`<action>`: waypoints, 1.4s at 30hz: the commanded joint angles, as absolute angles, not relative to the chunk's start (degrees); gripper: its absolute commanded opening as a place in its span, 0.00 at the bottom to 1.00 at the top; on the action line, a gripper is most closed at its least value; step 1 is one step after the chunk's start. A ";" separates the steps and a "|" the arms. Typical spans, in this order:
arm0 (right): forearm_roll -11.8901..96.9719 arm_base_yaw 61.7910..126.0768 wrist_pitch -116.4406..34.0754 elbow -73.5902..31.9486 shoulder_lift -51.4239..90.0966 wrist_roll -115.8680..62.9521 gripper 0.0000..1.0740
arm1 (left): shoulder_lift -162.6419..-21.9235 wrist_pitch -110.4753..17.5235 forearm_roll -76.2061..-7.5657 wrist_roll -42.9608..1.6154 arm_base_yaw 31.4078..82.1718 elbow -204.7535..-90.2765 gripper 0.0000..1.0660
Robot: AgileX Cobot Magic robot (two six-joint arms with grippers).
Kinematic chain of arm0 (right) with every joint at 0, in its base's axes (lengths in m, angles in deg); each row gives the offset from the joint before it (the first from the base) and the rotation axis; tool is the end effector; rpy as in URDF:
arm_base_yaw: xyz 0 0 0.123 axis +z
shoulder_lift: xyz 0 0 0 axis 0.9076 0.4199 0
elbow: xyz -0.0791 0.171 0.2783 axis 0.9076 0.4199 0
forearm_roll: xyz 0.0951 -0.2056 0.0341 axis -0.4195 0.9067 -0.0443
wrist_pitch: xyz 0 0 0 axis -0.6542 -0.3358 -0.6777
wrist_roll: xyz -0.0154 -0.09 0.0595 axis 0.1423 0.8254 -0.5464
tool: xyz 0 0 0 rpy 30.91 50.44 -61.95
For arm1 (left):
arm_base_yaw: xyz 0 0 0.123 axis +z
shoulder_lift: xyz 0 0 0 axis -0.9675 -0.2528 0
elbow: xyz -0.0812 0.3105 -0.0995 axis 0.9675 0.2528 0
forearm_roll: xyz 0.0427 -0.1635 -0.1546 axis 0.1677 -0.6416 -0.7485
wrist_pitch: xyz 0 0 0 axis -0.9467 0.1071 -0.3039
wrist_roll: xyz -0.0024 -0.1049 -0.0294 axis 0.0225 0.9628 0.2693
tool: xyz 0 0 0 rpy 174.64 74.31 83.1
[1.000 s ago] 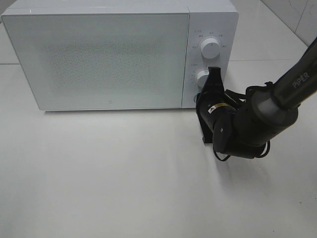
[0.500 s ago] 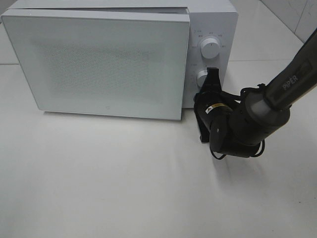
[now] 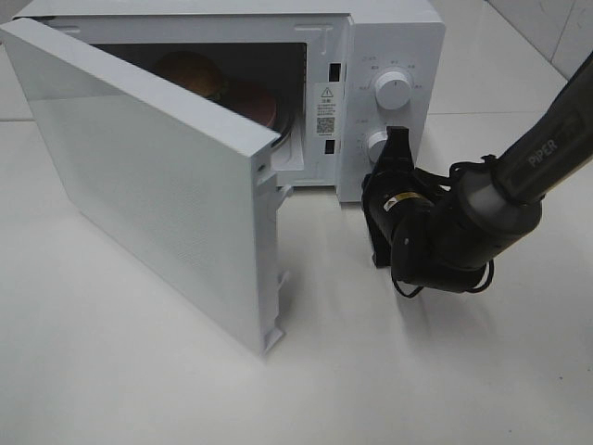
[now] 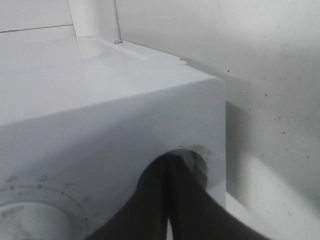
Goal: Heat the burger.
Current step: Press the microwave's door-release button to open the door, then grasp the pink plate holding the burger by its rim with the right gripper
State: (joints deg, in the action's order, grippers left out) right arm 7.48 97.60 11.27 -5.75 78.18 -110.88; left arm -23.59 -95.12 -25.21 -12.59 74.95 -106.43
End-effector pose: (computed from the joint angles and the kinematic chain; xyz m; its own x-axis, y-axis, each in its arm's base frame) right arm 0.3865 0.1840 0.1264 -0.0334 0.9990 0.0308 0.2965 -0.0195 0.9548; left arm -0.0611 0.0038 0.2619 -0.4264 -0.0539 -0.9029 -0.0454 0.9982 -0.0381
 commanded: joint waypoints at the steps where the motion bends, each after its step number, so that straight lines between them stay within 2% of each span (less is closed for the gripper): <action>1: 11.09 95.08 18.38 -10.85 78.06 -111.34 0.00 | -22.55 -94.49 -25.38 -12.36 75.07 -106.26 0.94; 12: 11.14 95.19 10.18 -10.11 75.60 -111.00 0.00 | -22.55 -94.49 -25.33 -12.36 75.07 -106.26 0.94; 19: 8.79 95.19 7.03 -5.24 72.05 -108.76 0.00 | -22.55 -94.49 -25.33 -12.36 75.07 -106.26 0.94; 32: 12.35 95.94 -5.80 3.64 65.23 -103.49 0.00 | -22.55 -94.49 -25.33 -12.36 75.07 -106.26 0.94; 38: 14.87 95.94 -12.68 5.42 59.90 -91.29 0.00 | -22.55 -94.49 -25.33 -12.36 75.07 -106.26 0.94; 40: 16.70 95.94 -18.18 5.42 57.04 -79.89 0.00 | -22.55 -94.49 -25.33 -12.36 75.07 -106.26 0.94; 42: 17.45 95.94 -19.61 5.42 56.52 -76.96 0.00 | -22.55 -94.49 -25.33 -12.36 75.07 -106.26 0.94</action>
